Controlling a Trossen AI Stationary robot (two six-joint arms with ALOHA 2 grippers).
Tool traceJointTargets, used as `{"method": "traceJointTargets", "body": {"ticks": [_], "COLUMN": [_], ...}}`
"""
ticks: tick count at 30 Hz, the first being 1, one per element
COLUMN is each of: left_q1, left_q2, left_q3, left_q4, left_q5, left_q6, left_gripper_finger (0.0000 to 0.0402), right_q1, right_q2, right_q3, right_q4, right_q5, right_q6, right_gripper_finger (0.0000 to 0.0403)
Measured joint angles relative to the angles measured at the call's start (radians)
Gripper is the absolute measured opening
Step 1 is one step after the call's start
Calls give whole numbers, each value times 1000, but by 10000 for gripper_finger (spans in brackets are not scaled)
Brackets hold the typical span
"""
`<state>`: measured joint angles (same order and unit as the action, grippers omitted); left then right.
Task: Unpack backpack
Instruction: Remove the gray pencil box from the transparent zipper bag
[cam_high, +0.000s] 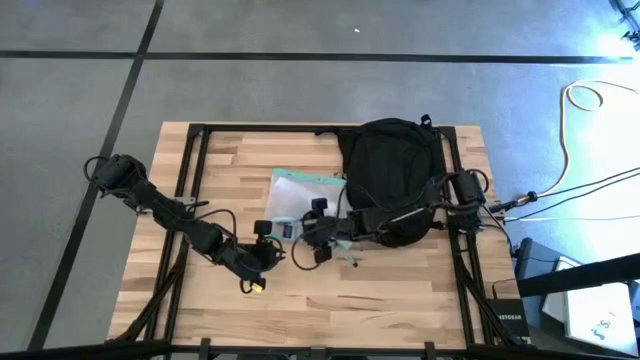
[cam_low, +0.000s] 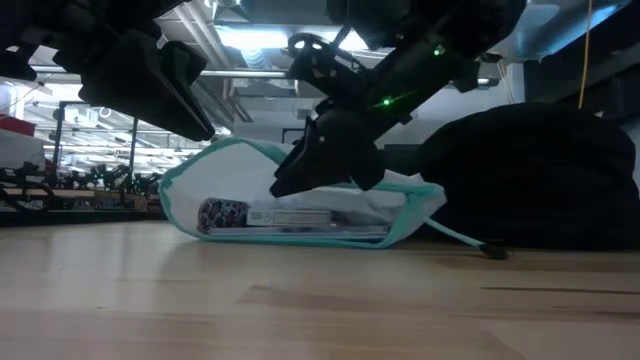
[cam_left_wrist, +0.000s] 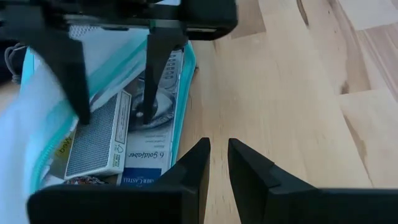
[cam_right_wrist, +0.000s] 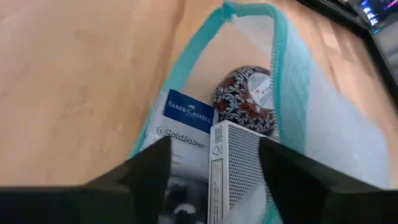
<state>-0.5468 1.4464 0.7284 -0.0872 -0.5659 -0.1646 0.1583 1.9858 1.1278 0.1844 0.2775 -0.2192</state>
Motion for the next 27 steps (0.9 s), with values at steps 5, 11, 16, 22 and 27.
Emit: {"method": "traceJointTargets", "body": {"ticks": [5, 11, 16, 22, 27], "left_q1": [0, 15, 59, 112, 140], "left_q2": [0, 0, 0, 1, 1], "left_q3": [0, -9, -67, -158, -197], "left_q4": [0, -3, 2, 55, 167], "left_q5": [-1, -25, -58, -42, -41], "left_q6": [8, 12, -67, -153, -161], "left_gripper_finger": [43, 43, 43, 43, 43], "right_q1": [-36, -55, -54, -53, -53], "right_q2": [0, 17, 38, 41, 41], "right_q3": [0, 0, 0, -1, -1], "right_q4": [-32, -61, -51, -24, 46], "right_q5": [-58, -25, -25, -18, -16], "right_q6": [90, 111, 110, 111, 104], "right_gripper_finger": [272, 243, 218, 202, 192]}}
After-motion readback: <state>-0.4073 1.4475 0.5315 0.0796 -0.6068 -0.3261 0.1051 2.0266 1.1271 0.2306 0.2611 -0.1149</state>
